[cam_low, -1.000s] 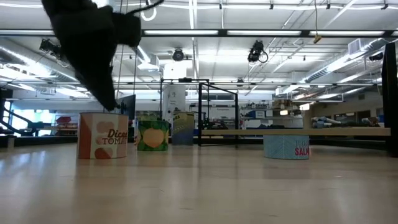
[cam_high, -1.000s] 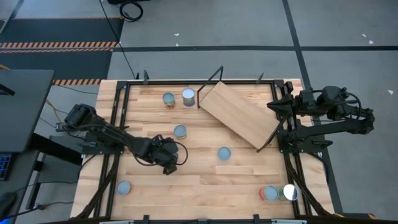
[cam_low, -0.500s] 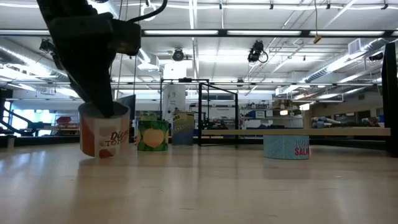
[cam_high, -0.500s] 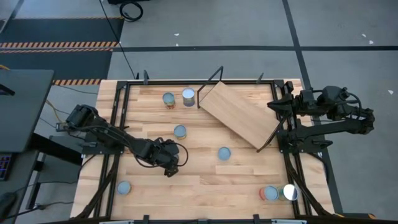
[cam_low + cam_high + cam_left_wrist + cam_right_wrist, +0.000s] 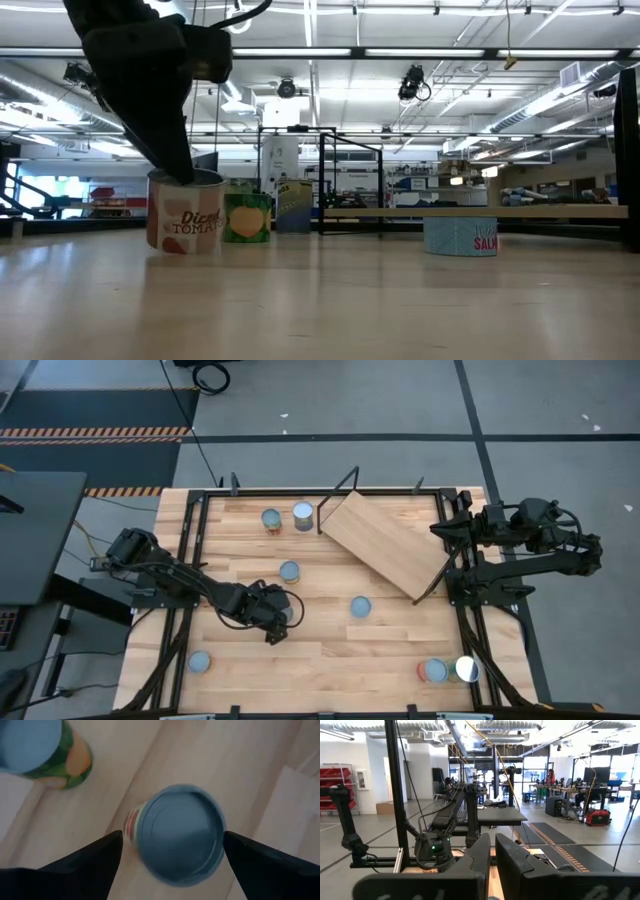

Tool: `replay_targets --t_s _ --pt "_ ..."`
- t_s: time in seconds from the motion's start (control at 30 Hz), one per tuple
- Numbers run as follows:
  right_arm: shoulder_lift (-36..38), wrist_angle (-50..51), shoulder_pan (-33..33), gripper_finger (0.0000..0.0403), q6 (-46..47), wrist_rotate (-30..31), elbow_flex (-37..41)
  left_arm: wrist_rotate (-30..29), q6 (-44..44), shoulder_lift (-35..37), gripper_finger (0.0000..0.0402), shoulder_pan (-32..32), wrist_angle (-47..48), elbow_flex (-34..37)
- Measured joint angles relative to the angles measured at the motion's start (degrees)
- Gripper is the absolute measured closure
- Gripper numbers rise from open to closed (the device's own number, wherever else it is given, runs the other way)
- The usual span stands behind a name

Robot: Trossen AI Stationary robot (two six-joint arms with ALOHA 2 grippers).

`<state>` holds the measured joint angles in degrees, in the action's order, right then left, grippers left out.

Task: Pick and place cans onto a shelf
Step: Put the canned diced tomatoes on the shelf

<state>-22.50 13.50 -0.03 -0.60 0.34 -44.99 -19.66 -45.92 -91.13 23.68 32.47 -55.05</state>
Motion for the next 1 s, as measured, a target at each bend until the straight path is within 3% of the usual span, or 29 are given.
replay_targets --t_s 0.63,1.0 --pt "0.0 -0.15 0.01 0.0368 -0.02 0.02 0.0 -0.62 -1.32 0.69 0.0049 1.74 -2.55 -0.09" --pt "0.0 -0.26 0.0 0.0368 0.0 0.02 0.0 -4.39 0.15 -4.24 0.0049 1.5 -3.98 -0.11"
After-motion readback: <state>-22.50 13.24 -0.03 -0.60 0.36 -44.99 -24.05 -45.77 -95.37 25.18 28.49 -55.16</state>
